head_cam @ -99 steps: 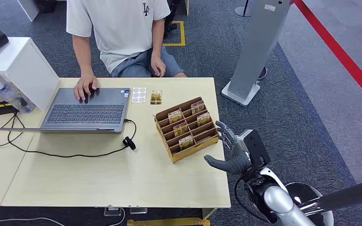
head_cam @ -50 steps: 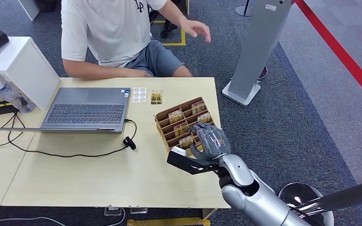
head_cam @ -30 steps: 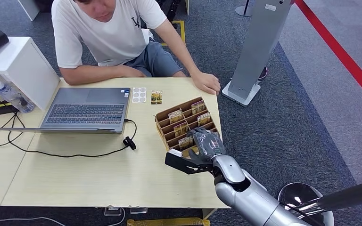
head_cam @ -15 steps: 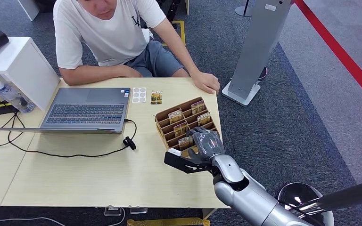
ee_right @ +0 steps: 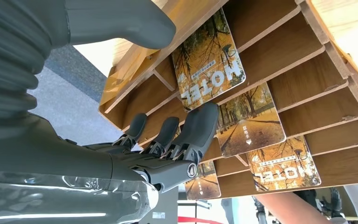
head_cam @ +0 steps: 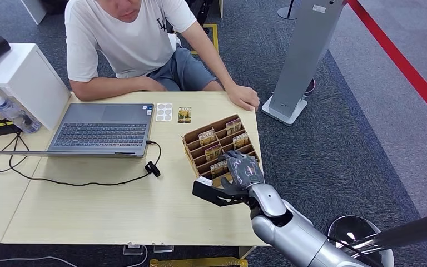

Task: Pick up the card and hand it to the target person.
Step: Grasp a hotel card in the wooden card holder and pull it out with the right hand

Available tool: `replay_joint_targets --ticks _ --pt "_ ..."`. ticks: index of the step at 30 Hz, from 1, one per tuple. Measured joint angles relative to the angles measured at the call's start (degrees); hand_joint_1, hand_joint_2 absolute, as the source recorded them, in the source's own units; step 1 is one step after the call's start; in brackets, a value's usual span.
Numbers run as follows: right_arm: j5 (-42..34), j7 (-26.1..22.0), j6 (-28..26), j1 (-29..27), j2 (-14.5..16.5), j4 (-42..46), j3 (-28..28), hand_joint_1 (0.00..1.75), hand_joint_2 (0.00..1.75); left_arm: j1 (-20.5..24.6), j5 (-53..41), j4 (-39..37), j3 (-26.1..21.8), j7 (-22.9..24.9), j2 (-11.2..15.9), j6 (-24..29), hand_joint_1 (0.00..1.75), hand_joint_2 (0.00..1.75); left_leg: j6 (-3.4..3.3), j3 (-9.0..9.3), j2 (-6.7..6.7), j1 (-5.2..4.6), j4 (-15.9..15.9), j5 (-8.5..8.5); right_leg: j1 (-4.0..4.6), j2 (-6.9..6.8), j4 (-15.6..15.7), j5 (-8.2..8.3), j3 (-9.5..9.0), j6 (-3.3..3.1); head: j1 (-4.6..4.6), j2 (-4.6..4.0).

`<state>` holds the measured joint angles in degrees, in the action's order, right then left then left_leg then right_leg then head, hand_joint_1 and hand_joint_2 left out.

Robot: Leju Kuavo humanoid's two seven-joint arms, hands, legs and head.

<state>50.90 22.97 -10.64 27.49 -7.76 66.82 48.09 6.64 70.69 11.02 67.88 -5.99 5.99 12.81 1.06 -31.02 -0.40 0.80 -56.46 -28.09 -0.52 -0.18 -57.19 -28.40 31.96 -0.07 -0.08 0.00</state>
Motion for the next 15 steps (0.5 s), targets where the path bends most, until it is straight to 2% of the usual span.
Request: replay_joint_targets --ticks 2,6,15 --pt "0.0 0.0 0.0 0.0 0.0 0.0 0.1 0.79 1.75 0.0 0.0 0.0 0.0 0.1 0.0 0.0 0.0 0.0 0.0 0.0 0.0 0.0 0.0 0.0 0.0 0.0 0.0 0.0 0.0 0.0 0.01 0.0" --pt "0.0 0.0 0.0 0.0 0.0 0.0 0.2 1.53 1.75 0.0 0.0 0.0 0.0 0.1 0.0 0.0 0.0 0.0 0.0 0.0 0.0 0.0 0.0 0.0 0.0 0.0 0.0 0.0 0.0 0.0 0.0 0.0" --pt "0.0 0.0 0.0 0.2 0.0 0.0 0.3 1.49 1.75 0.0 0.0 0.0 0.0 0.1 0.0 0.0 0.0 0.0 0.0 0.0 0.0 0.0 0.0 0.0 0.0 0.0 0.0 0.0 0.0 0.0 0.0 0.0"
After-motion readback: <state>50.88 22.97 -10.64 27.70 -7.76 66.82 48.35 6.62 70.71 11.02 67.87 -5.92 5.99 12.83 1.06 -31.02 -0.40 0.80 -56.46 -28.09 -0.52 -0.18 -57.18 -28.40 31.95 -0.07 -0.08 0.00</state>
